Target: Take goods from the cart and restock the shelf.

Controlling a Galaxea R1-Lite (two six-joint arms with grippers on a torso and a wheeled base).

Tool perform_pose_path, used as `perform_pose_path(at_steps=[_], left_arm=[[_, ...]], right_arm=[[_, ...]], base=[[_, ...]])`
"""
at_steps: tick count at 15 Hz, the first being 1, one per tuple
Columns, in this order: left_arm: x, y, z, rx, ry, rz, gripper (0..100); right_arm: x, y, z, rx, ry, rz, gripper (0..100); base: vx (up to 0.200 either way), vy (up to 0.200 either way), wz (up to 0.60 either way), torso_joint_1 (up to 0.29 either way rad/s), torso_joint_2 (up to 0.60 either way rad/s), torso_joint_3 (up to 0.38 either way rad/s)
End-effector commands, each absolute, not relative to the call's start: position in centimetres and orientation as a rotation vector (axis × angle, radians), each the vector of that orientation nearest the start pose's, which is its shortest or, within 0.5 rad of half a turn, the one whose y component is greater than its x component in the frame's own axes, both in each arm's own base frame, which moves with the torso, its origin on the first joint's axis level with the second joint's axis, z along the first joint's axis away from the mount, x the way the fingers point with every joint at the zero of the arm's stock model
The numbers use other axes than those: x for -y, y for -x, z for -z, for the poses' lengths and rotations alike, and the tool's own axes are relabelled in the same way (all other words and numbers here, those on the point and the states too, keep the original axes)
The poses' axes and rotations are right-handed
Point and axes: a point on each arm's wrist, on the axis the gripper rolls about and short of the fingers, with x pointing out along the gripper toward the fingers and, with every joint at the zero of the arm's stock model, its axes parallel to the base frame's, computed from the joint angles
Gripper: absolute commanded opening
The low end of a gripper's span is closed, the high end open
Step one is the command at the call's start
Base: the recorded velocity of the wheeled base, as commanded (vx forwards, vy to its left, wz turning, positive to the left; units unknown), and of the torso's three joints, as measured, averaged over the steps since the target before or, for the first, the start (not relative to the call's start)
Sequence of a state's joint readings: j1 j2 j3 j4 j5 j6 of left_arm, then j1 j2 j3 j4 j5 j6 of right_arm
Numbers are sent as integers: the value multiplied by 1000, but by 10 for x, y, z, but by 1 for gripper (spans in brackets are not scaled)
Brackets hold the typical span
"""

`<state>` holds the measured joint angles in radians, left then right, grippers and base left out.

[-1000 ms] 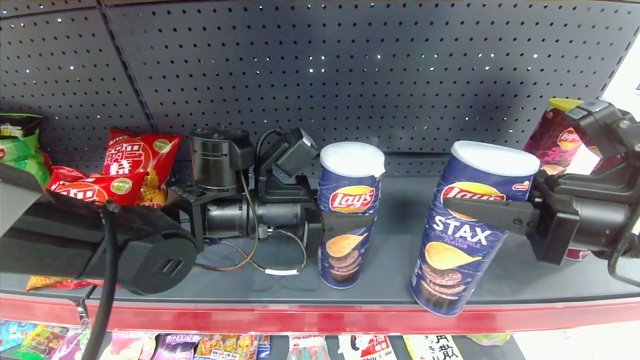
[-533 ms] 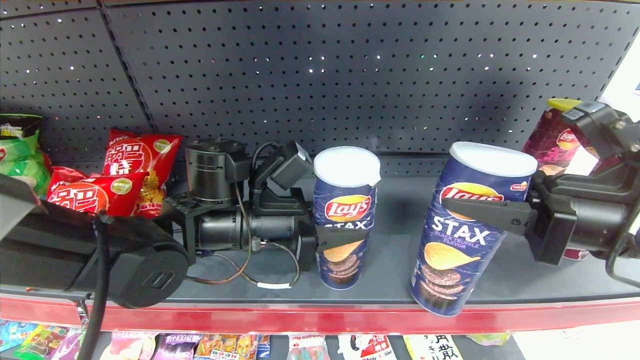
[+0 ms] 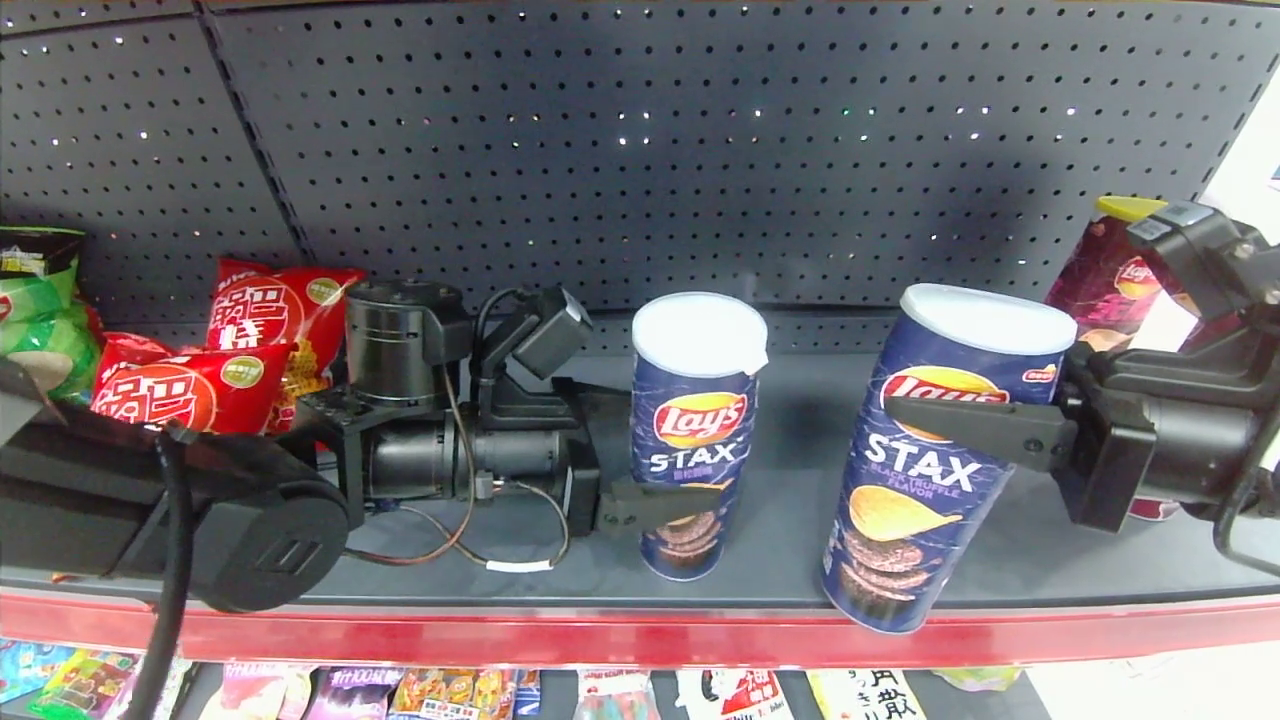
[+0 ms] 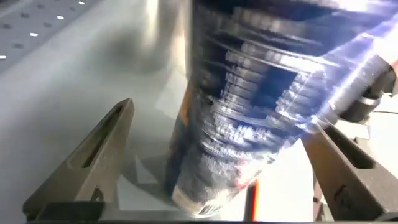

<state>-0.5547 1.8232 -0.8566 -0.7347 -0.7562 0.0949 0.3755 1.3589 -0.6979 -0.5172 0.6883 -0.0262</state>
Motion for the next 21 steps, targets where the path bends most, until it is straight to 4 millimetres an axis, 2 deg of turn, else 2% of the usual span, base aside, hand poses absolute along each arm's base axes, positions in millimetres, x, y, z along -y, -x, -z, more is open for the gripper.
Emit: perform_pose_path(at_steps=[1,4,7,11,14,16,18,21], left_arm=[[176,-267,-169,-188,-56,1284,100],[162,-258,-165,-214,-51,1255,100],[152,-247,-171,-201,-51,1244,100],[125,-194,-183,-157,-52,1268,100],[91,-143,-206,-5,-71,1224,100],[61,-108,-213,92,-85,1051,100],[32,-77,-200,41,-83,674,100],[11,-33,-182,-56,-10,422,100]], right_arm=[[-93,-197,-232,-132,2,-1065,0],[-93,-197,-232,-133,2,-1066,0],[-93,-197,-232,-133,2,-1066,0],[-93,-197,-230,-141,0,-1066,0],[-94,-198,-231,-138,1,-1066,0],[-94,-199,-232,-133,2,-1065,0],[-94,-199,-234,-129,1,-1065,0],[-93,-198,-236,-120,2,-1065,0]], base=[[0,0,0,0,0,0],[0,0,0,0,0,0],[0,0,0,0,0,0],[0,0,0,0,0,0],[0,0,0,0,0,0],[0,0,0,0,0,0],[0,0,0,0,0,0],[0,0,0,0,0,0]])
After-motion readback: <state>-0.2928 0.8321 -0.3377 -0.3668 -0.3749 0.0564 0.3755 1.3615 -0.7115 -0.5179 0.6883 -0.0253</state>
